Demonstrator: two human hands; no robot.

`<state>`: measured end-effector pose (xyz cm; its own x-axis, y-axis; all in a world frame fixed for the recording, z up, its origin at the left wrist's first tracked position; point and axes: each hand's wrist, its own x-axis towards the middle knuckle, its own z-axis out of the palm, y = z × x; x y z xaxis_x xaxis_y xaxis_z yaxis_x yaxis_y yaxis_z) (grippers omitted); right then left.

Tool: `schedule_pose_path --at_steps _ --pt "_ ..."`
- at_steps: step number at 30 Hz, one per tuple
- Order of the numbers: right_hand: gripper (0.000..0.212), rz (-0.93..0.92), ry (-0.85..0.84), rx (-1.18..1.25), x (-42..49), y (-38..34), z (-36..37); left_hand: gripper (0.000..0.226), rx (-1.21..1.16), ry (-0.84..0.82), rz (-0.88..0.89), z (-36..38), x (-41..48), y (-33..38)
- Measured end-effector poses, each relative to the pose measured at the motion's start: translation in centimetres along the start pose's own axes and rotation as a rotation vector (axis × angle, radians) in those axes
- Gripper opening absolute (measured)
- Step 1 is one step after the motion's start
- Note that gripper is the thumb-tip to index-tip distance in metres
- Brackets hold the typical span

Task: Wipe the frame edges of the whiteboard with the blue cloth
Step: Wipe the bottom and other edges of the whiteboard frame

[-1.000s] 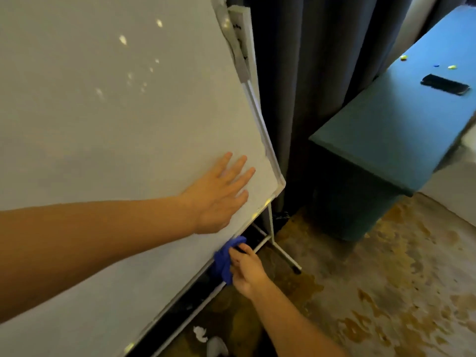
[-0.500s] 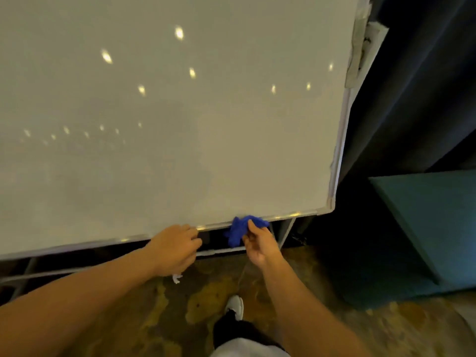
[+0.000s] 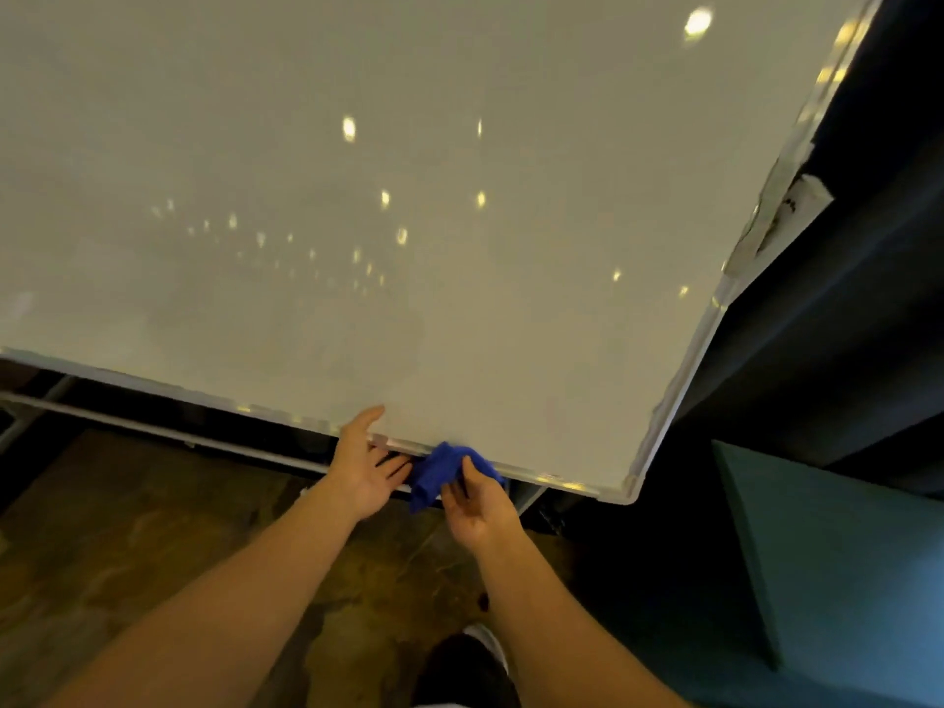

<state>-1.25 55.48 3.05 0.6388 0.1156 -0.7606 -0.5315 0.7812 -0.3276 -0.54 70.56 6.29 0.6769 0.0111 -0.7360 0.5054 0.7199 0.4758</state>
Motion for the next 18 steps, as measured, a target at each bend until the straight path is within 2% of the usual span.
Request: schedule_pose_path --at_steps 5,7,9,11,13,16,18 --pt "0.03 0.047 0.08 -0.193 -2.5 -3.2 -0.8 0.065 -0.259 0.057 0.069 2.2 2.1 -2.1" --pt "0.027 0.027 0.031 -0.316 -4.7 -4.6 -1.3 0.07 -0.352 0.056 0.103 2.7 2.9 -2.5" --pt "0.018 -0.068 -0.127 -0.478 -7.1 -7.1 -0.1 0.074 -0.406 0.045 0.142 3.5 3.5 -2.6" --pt "0.023 -0.331 -0.378 -0.718 -8.8 -11.3 4.0 0.073 -0.463 0.048 0.186 5.0 3.9 -2.5" --pt "0.02 -0.625 -0.703 -1.023 -9.0 -14.8 10.1 0.066 -0.532 0.078 0.231 6.9 4.1 -2.8" --pt "0.015 -1.028 -1.045 -1.568 -6.5 -15.2 15.4 0.039 -0.52 0.139 0.236 9.6 3.7 -4.8" --pt "0.028 -1.202 -1.323 -1.933 -2.7 -13.1 15.9 0.016 -0.494 0.179 0.299 11.1 3.6 -6.2"
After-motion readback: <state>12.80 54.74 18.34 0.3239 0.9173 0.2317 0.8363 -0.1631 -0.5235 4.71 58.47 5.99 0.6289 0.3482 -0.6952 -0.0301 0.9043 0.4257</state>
